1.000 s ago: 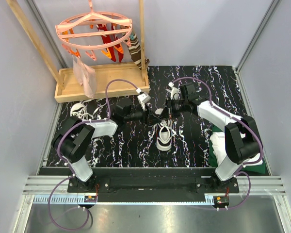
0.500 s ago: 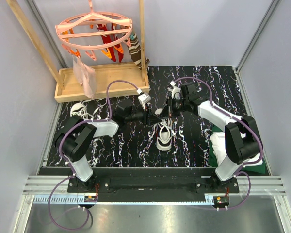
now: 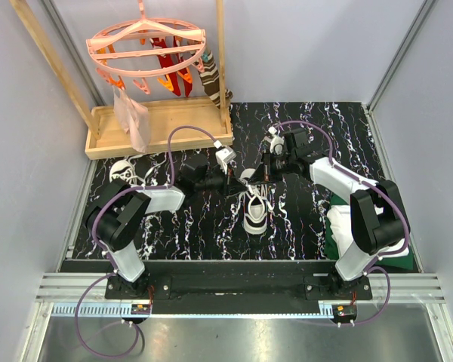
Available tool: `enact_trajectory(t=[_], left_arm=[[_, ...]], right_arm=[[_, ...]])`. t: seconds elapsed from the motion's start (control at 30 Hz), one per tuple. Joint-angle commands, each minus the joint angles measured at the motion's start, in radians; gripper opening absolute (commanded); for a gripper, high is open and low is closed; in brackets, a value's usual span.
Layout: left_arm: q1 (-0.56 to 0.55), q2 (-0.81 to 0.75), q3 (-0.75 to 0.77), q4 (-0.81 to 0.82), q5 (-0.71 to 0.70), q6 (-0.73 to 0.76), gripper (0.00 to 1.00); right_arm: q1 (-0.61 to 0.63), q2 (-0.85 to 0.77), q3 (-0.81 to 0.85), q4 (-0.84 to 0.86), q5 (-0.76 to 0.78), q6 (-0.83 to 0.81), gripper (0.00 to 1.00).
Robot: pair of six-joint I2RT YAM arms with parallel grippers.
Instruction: Tie the shoes
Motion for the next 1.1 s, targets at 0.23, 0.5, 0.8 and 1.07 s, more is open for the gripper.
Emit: enact_trajectory(t=[0.23,0.5,0.8,1.07], left_arm=[[-0.001,-0.042,-0.014,0.115,0.04,0.001,0.39],[-0.005,-0.018,0.018,0.135,0.056,-0.036,0.49],[-0.005,0.005,0.019,0.152,0.012,-0.093,0.5],[-0.01,0.024,0.05,0.112,-0.052,-0.115,0.44]], right_arm=[[-0.012,-0.012,-0.016,0.046,-0.008,0.031,0.0],[-0.012,0.001,-0.023,0.094,-0.006,0.084,0.0],[-0.012,-0.005,-0.048,0.151,-0.003,0.142,0.0],[-0.012,-0.009,-0.066,0.177,0.009,0.182,0.0]])
